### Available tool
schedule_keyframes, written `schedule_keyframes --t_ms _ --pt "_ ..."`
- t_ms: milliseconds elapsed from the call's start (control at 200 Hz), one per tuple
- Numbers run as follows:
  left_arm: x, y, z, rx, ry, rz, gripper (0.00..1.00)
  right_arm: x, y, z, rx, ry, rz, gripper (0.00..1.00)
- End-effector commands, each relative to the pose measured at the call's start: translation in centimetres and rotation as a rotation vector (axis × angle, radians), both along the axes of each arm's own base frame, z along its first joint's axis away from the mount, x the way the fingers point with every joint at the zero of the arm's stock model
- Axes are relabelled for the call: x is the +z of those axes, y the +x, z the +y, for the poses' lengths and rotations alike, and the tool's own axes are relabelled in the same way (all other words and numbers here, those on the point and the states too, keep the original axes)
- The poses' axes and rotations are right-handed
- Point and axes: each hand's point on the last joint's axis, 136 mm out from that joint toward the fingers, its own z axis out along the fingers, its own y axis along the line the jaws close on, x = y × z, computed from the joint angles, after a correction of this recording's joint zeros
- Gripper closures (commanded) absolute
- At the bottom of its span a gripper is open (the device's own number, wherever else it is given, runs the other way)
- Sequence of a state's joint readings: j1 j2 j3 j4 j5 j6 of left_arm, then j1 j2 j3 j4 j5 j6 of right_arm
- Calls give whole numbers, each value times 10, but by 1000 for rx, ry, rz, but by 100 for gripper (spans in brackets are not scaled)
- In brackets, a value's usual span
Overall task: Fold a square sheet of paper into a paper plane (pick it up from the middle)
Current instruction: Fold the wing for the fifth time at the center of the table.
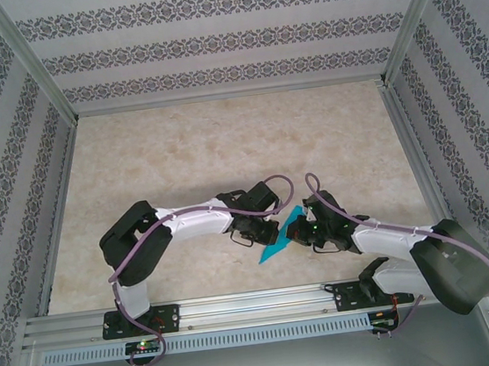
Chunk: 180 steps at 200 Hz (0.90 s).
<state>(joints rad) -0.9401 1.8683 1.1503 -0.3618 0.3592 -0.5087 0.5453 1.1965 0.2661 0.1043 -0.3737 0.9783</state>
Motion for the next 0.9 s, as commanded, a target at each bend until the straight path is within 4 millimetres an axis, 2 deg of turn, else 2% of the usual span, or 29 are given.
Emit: schedule_keyframes --t_ms 0,415,669,894 --pt "1 0 -13 -33 -63 24 87 -26 -23 -22 -28 -90 107 97" --pt "-17 -6 -10 -40 -39 56 87 -18 -20 -22 -28 -80 94 82" --pt "-28 -5 -4 -34 -1 55 87 -7 -19 -21 -15 -91 96 68" --pt "-28 -5 -5 -32 -3 58 88 2 -25 -25 -17 -105 102 62"
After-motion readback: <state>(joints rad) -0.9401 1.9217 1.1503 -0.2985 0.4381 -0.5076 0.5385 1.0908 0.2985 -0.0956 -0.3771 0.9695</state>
